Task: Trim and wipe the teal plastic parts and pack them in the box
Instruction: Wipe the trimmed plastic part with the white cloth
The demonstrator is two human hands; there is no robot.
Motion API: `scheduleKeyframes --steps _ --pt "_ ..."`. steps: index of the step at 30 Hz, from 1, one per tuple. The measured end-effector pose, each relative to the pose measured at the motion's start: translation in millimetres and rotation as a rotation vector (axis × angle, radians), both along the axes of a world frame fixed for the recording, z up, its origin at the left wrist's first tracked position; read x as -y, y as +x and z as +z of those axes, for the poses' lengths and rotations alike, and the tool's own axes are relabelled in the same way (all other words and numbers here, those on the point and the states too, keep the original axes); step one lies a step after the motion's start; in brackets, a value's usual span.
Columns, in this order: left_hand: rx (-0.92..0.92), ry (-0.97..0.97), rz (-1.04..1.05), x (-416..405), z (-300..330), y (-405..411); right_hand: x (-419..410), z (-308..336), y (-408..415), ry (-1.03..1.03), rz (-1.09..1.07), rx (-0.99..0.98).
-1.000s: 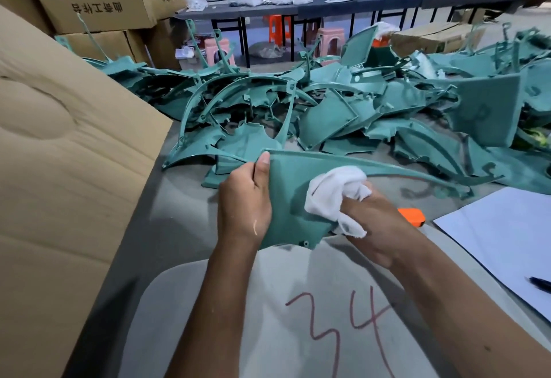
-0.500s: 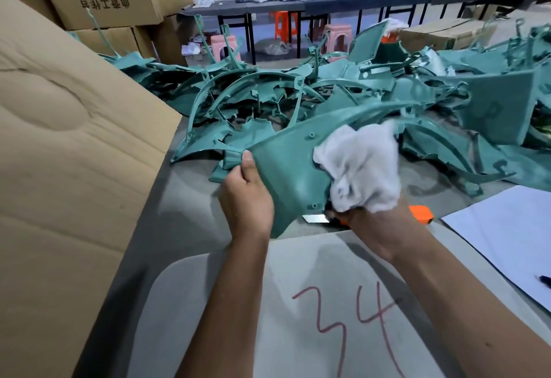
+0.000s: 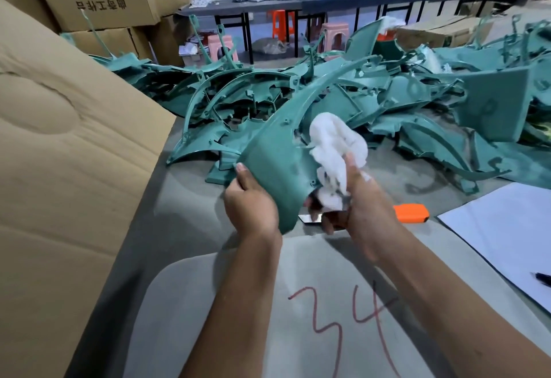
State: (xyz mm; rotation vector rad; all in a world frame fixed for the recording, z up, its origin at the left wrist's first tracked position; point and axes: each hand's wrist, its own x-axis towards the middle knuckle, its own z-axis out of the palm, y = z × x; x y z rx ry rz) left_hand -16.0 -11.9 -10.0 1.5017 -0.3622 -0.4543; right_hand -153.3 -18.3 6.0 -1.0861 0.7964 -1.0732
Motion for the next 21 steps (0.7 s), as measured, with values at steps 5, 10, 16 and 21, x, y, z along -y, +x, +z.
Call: scheduleKeyframes --steps 5,10,16,21 --pt "0.438 0.116 0.051 -3 0 -1 -7 -6 1 -0.232 -0.025 -0.109" --pt "-0.275 0.099 -0.424 0 2 -8 -3 2 -3 -0.076 0.037 0.166" --pt "-0.371 0.016 -0.173 0 5 4 -7 -7 -1 -0.305 -0.138 -0.102" --pt "-0.016 0.006 -0.119 1 0 -9 -5 -15 5 -0.419 -0.065 -0.209"
